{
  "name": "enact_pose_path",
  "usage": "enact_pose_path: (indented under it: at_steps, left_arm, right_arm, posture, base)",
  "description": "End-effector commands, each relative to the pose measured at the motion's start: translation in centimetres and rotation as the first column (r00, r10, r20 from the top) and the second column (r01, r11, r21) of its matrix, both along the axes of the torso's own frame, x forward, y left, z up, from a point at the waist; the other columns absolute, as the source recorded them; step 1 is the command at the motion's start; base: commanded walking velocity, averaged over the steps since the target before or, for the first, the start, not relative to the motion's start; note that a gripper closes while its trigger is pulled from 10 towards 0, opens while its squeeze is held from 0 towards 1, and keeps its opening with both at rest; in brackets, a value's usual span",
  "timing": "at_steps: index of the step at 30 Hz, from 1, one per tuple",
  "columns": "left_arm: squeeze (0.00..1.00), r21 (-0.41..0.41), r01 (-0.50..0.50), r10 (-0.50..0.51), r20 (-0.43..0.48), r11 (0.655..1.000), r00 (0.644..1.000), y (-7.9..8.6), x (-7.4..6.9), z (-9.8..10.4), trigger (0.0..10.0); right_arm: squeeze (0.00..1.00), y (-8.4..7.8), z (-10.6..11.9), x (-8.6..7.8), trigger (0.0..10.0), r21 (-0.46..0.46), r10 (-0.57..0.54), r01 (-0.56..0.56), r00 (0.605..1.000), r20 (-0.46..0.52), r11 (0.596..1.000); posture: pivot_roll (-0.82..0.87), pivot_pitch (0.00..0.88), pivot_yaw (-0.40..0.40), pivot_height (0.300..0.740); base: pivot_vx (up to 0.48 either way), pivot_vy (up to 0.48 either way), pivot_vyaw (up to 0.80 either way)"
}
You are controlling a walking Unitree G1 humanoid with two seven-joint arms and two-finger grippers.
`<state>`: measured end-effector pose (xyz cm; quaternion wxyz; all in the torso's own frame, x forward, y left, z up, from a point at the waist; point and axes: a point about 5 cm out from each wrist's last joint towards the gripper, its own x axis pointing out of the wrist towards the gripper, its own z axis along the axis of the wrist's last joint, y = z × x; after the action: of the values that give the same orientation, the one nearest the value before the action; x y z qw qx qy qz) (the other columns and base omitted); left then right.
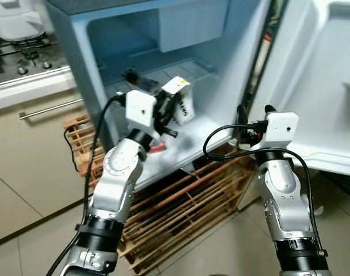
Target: Restocking fridge
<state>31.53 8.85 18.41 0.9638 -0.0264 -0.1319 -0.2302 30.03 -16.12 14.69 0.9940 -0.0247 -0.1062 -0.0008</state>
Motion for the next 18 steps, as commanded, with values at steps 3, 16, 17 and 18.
enact_pose_path:
  at_steps: [3,16,17,18]
  left_arm:
    - [0.00,-0.006,0.020,-0.020,0.012,1.000,1.000,-0.4,-0.1,0.6,10.0]
    - [0.00,-0.029,-0.022,0.021,-0.030,0.999,0.999,0.1,0.2,0.4,10.0]
    - [0.00,-0.027,-0.023,0.022,-0.034,0.999,0.999,0.1,0.2,0.4,10.0]
    - [0.00,-0.027,-0.024,0.023,-0.035,0.999,0.999,0.1,0.2,0.3,10.0]
  right_arm:
    - [0.00,0.0,0.6,0.1,10.0,-0.011,-0.002,0.003,1.000,0.019,1.000]
    - [0.00,0.9,0.5,0.0,10.0,-0.006,0.057,-0.057,0.998,0.001,0.998]
    - [0.00,1.0,0.5,0.0,10.0,-0.005,0.061,-0.061,0.998,0.001,0.998]
    - [0.00,1.0,0.4,-0.1,10.0,-0.003,0.066,-0.066,0.998,0.002,0.998]
  posture:
    - [-0.10,0.000,0.029,0.740]
    - [-0.10,0.000,0.029,0.740]
    - [-0.10,0.000,0.029,0.740]
    - [-0.10,0.000,0.029,0.740]
  base:
    - [0.000,-0.446,0.78]
    - [0.078,-0.097,0.70]
    - [0.000,0.000,0.00]
    - [0.000,0.000,0.00]
